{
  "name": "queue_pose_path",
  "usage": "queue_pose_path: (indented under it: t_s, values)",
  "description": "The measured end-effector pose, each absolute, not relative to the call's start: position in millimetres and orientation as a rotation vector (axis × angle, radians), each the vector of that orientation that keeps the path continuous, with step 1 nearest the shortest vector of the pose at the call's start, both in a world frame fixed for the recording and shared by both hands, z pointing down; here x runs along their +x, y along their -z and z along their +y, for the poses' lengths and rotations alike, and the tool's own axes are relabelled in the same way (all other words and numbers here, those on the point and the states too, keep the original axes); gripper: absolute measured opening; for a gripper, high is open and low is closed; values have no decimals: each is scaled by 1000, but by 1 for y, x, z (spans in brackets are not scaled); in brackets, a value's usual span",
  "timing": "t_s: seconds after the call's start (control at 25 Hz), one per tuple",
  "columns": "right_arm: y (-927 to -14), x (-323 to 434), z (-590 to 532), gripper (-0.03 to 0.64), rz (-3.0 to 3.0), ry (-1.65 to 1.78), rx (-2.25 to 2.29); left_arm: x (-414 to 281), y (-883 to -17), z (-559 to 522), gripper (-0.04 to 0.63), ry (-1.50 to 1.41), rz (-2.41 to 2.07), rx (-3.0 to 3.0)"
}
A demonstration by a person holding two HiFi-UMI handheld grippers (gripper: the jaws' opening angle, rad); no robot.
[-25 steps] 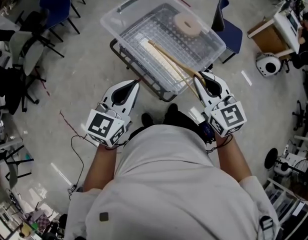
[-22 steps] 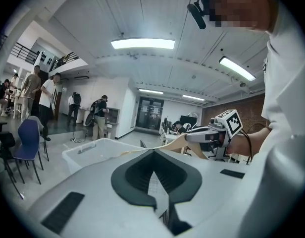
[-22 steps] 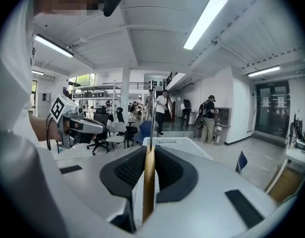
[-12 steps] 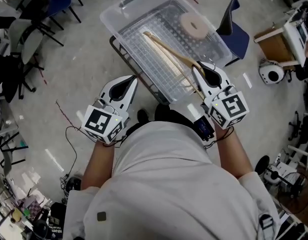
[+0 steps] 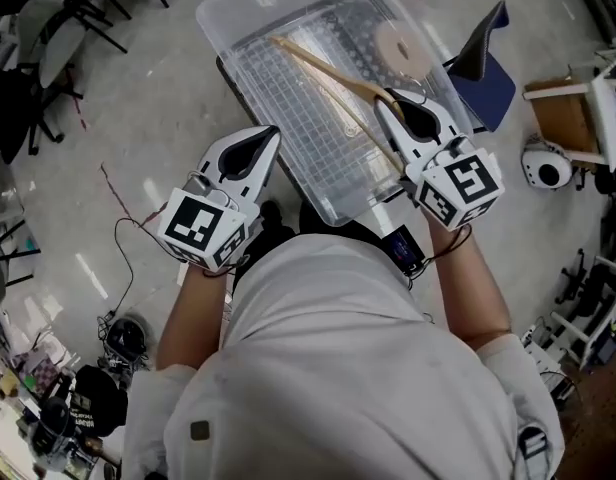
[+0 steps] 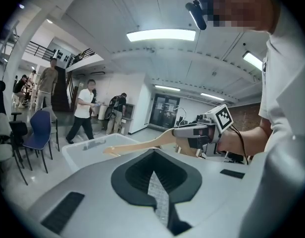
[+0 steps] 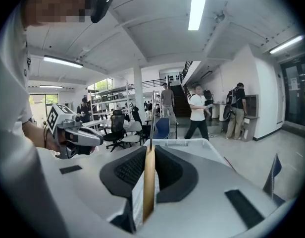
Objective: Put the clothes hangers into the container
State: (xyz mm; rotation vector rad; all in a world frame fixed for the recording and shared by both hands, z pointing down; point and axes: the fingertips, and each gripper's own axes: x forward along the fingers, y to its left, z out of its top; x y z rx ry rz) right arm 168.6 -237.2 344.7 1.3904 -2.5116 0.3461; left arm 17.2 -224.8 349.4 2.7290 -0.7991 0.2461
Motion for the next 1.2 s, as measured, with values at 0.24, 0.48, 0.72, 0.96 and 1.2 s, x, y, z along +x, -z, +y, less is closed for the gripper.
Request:
queue_pose_path:
  t_s: [0.24,0.48,0.72,0.96,1.2]
  values:
    - [-390,173,-284,64,-2500,-416,1262,30,-363,-247,17,-271,-866,2672]
    - [-436,171,-319,64,-2501,-507,1188,36,-382,-267,17,-296,-913,2616]
    - [-498,162,-345,64,-2477,-545,1122,31,-413,-283,17,-319,-956,2553]
    - [-564,153,-372,64,-2429,-653,1073,28,-433,-300,17,-343,-973,2507]
    - [-637,141,-365,64,-2381,-826,969,26,-453,-300,17,-362,-977,2470]
